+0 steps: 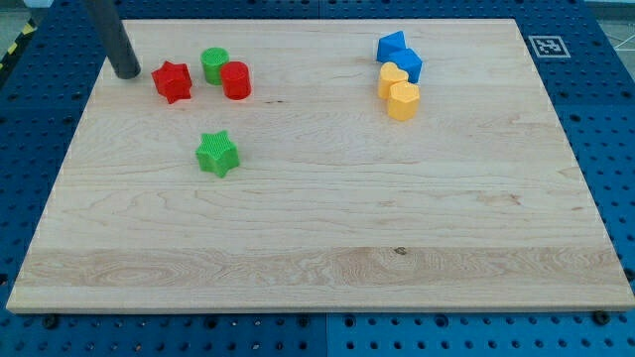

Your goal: Move red star above the green star

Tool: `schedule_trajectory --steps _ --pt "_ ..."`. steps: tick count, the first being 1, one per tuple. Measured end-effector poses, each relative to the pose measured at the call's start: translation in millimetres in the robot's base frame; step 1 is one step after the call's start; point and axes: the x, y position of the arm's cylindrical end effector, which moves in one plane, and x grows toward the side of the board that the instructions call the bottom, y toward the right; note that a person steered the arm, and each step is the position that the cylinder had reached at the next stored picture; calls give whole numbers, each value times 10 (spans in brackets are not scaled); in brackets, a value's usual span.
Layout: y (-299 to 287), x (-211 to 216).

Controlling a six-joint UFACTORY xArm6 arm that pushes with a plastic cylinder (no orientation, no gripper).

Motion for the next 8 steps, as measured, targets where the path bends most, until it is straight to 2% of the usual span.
schedule_trajectory --steps 2,3,4,8 --pt "621 91" --pt "673 393" --pt "676 518" --pt "444 572"
